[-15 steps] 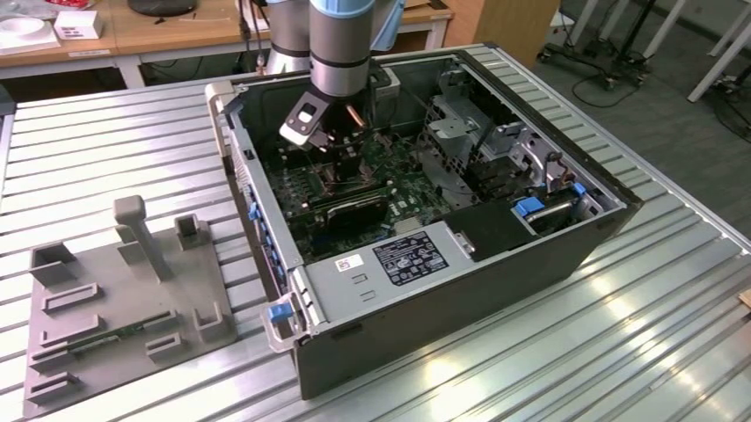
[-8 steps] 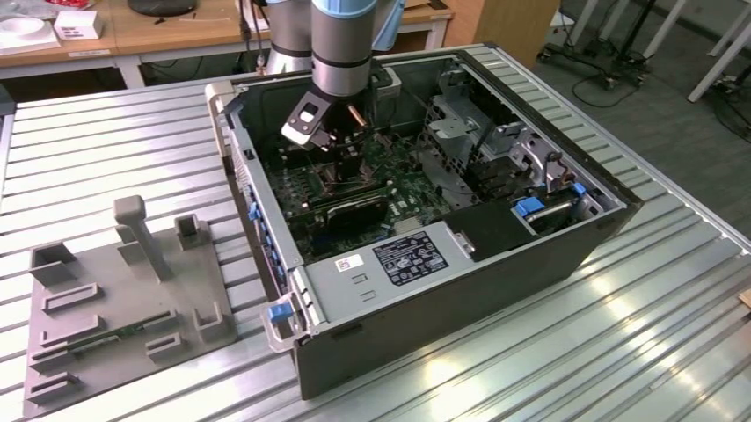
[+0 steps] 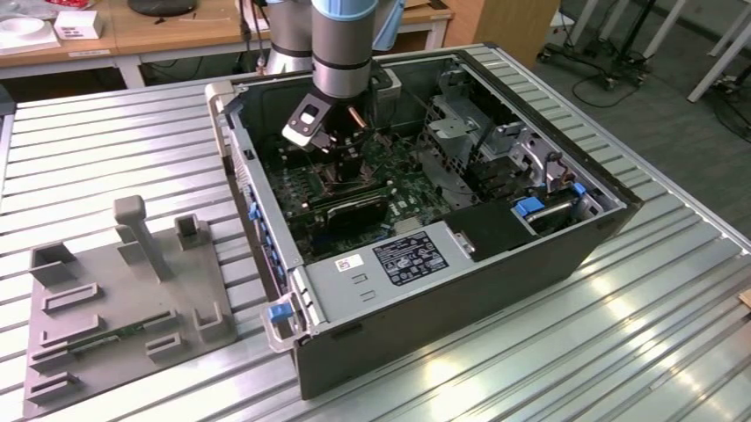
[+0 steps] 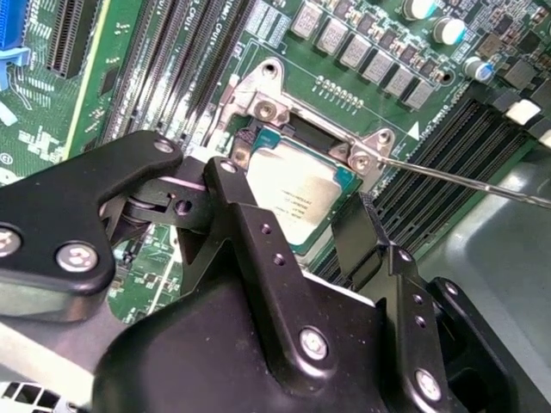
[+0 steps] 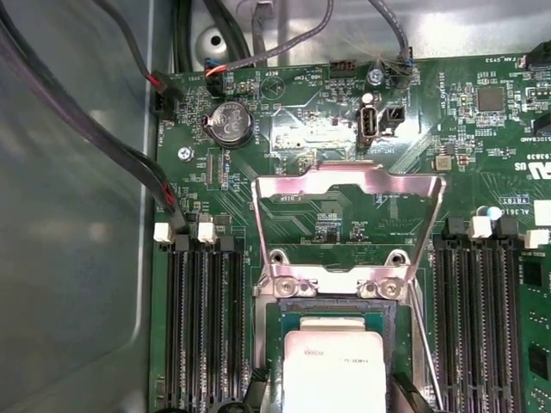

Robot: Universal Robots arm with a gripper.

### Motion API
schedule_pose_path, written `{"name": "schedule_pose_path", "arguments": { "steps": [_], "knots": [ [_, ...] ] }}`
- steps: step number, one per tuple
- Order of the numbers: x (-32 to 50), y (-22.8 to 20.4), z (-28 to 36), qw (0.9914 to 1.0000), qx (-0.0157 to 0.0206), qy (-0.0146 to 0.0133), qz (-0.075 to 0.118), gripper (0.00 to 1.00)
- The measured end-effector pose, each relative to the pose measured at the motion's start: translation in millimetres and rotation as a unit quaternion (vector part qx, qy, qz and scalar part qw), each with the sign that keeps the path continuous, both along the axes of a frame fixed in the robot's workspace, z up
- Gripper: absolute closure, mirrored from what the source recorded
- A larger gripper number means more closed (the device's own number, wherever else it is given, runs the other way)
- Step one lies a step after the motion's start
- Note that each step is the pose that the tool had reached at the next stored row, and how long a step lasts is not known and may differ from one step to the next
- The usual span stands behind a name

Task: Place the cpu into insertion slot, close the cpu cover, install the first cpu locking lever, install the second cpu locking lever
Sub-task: 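Place the cpu into insertion slot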

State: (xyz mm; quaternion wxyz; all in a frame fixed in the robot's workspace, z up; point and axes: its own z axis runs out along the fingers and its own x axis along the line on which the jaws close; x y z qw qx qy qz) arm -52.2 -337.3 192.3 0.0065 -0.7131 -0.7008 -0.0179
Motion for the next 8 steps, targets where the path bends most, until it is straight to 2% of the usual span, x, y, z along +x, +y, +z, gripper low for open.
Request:
{"name": "schedule_pose_path", "arguments": {
  "steps": [8],
  "knots": [
    [0.0,1.8,-1.0,1.0,0.0,0.0,0.0,0.36]
  ]
}}
